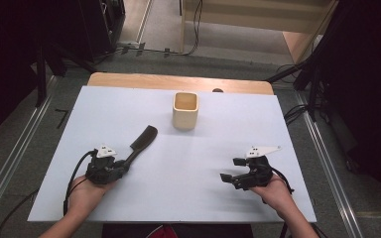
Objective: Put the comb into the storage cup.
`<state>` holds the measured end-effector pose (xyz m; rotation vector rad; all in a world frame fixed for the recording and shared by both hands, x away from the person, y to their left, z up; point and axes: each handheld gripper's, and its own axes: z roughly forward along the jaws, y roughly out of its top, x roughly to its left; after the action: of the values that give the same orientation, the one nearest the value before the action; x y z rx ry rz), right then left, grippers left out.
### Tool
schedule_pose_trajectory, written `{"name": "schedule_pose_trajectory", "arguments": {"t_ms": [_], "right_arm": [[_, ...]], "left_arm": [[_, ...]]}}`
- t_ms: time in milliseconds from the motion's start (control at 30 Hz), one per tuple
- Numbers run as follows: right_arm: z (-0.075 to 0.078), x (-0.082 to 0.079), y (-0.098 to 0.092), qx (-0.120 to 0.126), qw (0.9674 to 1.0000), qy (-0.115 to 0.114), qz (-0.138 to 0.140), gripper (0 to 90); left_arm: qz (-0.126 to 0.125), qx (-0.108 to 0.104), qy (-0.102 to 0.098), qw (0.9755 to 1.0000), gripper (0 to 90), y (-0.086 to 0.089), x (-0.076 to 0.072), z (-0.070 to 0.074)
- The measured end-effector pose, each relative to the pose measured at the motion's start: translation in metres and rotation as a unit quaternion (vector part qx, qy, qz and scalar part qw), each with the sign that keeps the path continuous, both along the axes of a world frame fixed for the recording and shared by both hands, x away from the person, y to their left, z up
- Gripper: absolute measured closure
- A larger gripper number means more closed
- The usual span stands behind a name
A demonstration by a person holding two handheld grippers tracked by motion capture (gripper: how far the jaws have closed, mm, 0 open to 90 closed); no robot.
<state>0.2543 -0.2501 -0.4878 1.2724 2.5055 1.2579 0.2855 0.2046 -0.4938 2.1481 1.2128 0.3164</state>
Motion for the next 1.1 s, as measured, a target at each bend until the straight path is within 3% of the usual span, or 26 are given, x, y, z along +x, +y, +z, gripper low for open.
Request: {"name": "schedule_pose_trajectory", "arguments": {"t_ms": [200, 433, 600, 733, 900, 1100], "right_arm": [[0.000, 0.000, -0.001, 0.001, 1.0000, 0.000, -0.002, 12.7], [0.000, -0.001, -0.002, 0.001, 1.0000, -0.003, -0.002, 12.6], [0.000, -0.001, -0.001, 0.000, 1.0000, -0.002, -0.004, 12.6], [0.000, -0.001, 0.001, 0.005, 1.0000, -0.003, -0.003, 12.6], [0.005, -0.002, 0.007, 0.029, 0.9996, -0.007, -0.002, 12.6], [0.010, -0.002, 0.016, 0.044, 0.9990, -0.008, 0.001, 12.6]], "left_arm": [[-0.001, -0.015, 0.007, 0.9999, 73.9, 0.001, 0.003, 0.003], [0.012, -0.058, -0.005, 0.9983, 74.0, 0.009, 0.004, 0.015], [0.005, -0.081, -0.012, 0.9966, 73.9, 0.011, 0.004, 0.024], [-0.003, -0.095, -0.009, 0.9955, 73.9, 0.007, 0.005, 0.027], [-0.012, -0.116, -0.003, 0.9932, 73.9, -0.002, 0.005, 0.029], [-0.011, -0.132, -0.010, 0.9911, 73.9, -0.013, 0.005, 0.034]]}}
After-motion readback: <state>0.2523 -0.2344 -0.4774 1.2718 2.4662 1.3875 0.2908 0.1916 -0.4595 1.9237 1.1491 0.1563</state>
